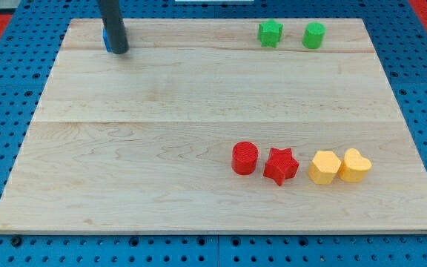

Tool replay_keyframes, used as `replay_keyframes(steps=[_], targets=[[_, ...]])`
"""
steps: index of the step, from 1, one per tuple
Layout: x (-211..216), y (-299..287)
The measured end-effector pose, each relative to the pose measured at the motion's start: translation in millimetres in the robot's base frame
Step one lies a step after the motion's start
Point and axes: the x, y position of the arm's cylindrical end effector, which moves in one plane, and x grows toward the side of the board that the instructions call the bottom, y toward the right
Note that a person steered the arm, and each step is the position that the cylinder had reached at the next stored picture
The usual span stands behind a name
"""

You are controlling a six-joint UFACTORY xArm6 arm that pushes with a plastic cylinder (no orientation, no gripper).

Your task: Push the blue triangle above the blue cube

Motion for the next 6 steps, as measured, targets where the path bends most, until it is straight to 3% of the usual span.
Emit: replay_keyframes(steps=[1, 2, 3, 6], targets=[[-11.4, -14.8], [-10.7, 43.8], [-64.8, 79.6], [-59.2, 28.1]])
